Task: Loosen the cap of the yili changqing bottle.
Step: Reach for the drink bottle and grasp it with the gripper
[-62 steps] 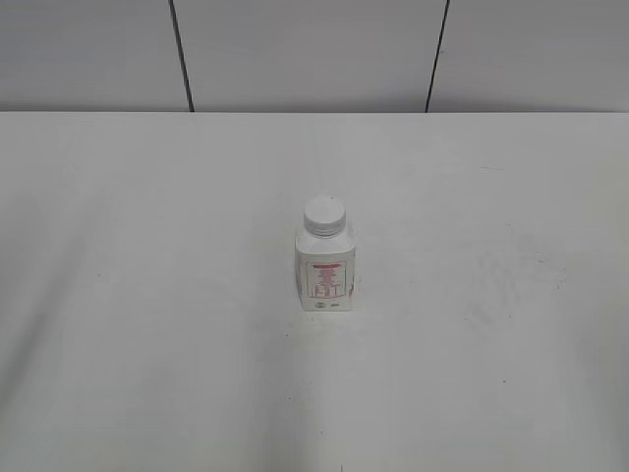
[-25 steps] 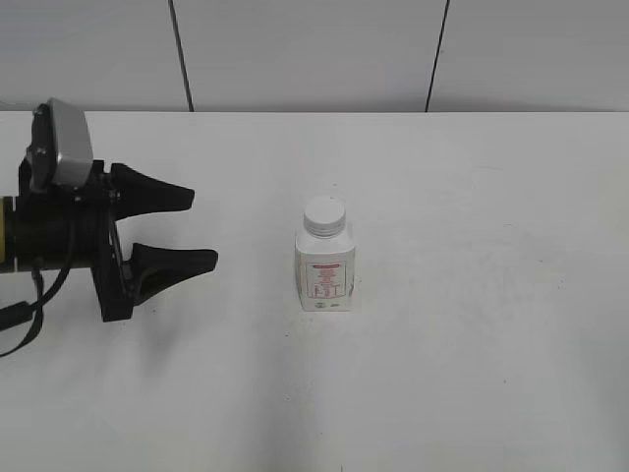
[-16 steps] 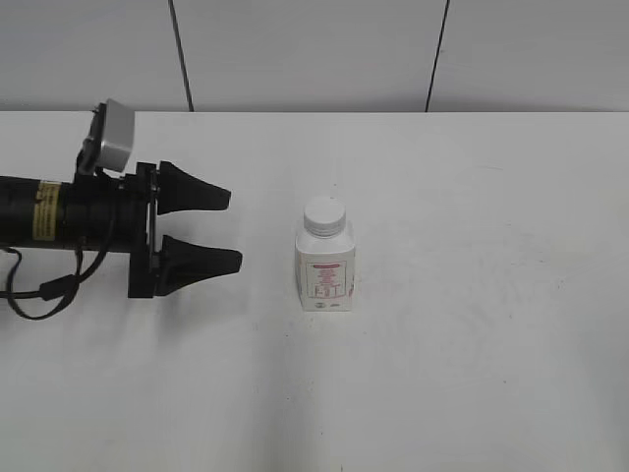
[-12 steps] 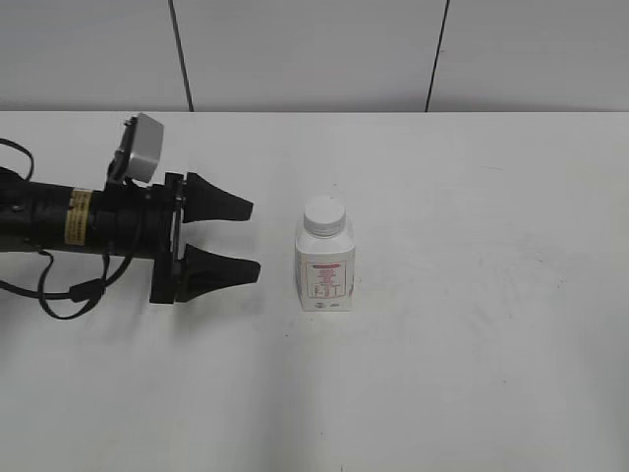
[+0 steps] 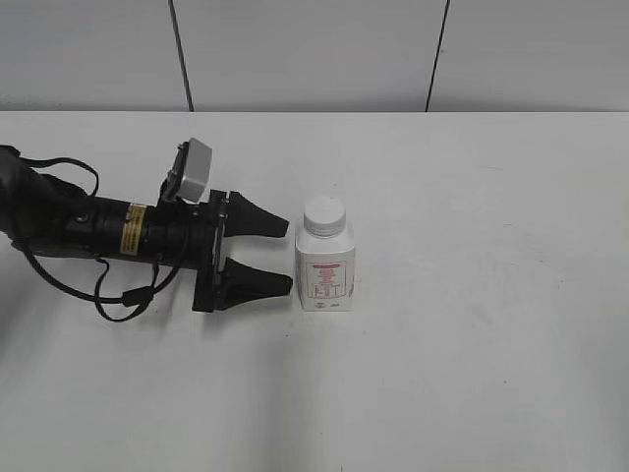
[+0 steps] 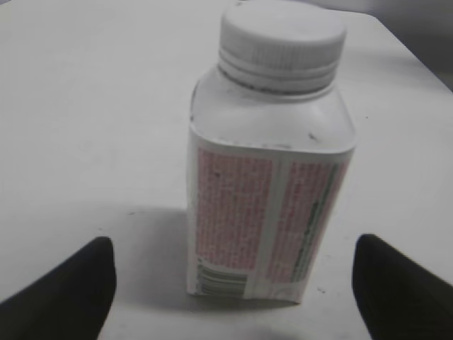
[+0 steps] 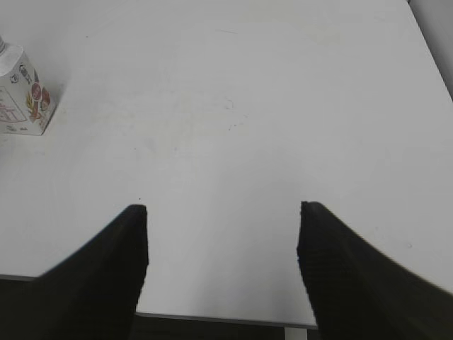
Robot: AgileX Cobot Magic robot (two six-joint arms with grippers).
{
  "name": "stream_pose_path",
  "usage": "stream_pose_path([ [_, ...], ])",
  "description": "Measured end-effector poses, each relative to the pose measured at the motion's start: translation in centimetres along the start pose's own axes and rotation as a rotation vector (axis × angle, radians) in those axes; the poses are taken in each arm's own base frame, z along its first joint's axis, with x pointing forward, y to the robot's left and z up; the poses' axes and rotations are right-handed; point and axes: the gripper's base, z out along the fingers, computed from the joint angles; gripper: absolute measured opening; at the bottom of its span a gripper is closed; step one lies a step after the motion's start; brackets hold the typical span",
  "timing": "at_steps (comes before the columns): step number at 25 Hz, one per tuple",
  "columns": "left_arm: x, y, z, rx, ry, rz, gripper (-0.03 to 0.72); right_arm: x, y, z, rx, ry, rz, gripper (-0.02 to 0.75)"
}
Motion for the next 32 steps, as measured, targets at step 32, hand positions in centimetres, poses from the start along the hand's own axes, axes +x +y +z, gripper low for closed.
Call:
stream_pose_path([
  [32,1.4,0.6,6.2,0.033,-0.054,-0.01,0.589,0.0,0.0,0.0,0.0,0.0,0.0,0.526],
])
